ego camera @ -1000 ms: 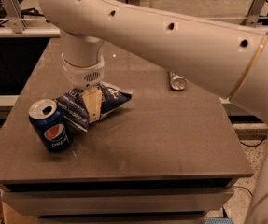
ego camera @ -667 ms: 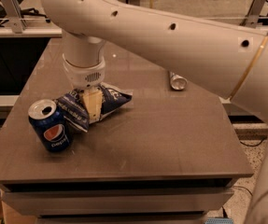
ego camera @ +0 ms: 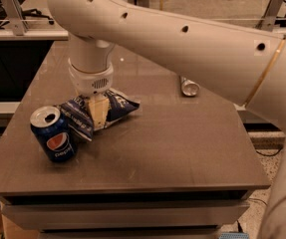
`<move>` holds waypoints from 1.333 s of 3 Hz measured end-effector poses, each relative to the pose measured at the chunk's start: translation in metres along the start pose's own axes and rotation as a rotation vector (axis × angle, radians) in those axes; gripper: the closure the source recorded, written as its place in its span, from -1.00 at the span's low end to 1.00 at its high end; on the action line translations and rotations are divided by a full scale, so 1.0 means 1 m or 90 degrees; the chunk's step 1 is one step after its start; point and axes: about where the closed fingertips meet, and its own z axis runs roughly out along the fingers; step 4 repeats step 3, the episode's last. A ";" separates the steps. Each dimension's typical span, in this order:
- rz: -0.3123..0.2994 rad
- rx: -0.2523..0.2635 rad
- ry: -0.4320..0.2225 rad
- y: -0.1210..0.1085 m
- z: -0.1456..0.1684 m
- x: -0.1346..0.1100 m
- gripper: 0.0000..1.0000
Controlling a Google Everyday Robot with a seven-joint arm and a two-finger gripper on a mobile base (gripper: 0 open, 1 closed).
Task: Move blue chip bag near pepsi can
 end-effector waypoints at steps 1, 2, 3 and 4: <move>0.000 -0.001 -0.003 0.000 0.001 0.000 -0.74; -0.002 -0.002 -0.009 0.001 0.001 0.000 -1.00; -0.003 0.001 -0.013 0.001 0.000 -0.001 -1.00; -0.003 0.001 -0.013 0.001 0.000 -0.001 -1.00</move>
Offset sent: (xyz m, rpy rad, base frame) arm -0.0004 -0.0019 -0.0021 0.0085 0.0167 0.0010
